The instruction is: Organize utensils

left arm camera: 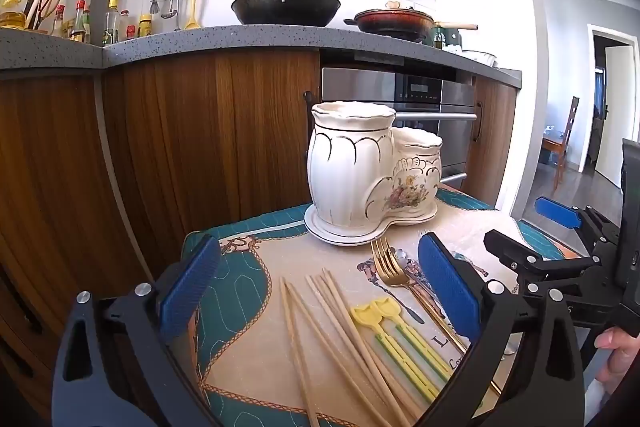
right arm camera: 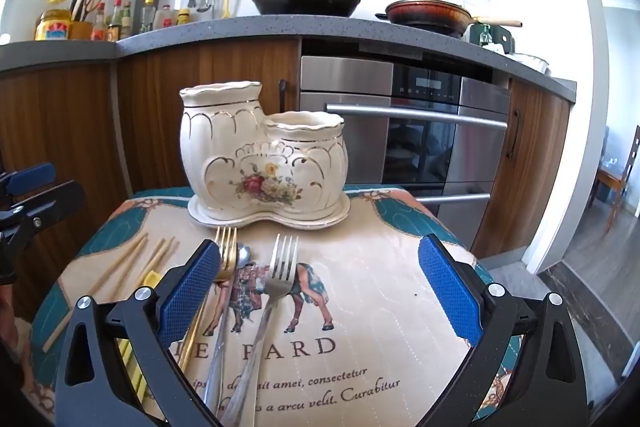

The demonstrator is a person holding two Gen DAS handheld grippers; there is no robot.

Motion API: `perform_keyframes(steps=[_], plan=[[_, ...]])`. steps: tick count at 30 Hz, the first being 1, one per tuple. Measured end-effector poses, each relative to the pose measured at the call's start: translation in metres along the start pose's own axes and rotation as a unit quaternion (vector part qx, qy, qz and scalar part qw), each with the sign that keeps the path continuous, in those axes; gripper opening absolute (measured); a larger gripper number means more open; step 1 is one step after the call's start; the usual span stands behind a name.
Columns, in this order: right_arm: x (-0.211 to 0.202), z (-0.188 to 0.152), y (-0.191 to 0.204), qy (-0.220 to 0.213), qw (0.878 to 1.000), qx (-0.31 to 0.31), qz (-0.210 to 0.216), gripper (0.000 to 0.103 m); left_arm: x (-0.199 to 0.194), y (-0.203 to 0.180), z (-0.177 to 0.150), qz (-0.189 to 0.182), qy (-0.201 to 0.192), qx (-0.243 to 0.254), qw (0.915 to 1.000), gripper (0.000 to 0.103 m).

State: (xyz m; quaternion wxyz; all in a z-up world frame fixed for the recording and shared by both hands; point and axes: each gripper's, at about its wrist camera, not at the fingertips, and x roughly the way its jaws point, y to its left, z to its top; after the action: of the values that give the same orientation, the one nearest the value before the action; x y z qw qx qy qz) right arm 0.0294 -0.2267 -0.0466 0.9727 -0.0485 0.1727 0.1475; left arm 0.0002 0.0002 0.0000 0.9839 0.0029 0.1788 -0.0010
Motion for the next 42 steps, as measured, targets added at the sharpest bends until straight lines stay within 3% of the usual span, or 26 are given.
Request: perform_keyframes(steps=[42], plan=[[0.003, -0.001, -0.001, 0.006, 1.000, 0.008, 0.004, 0.098, 0.008, 0.001, -0.001, -0.002, 0.005, -0.010, 0.9999, 0.098]])
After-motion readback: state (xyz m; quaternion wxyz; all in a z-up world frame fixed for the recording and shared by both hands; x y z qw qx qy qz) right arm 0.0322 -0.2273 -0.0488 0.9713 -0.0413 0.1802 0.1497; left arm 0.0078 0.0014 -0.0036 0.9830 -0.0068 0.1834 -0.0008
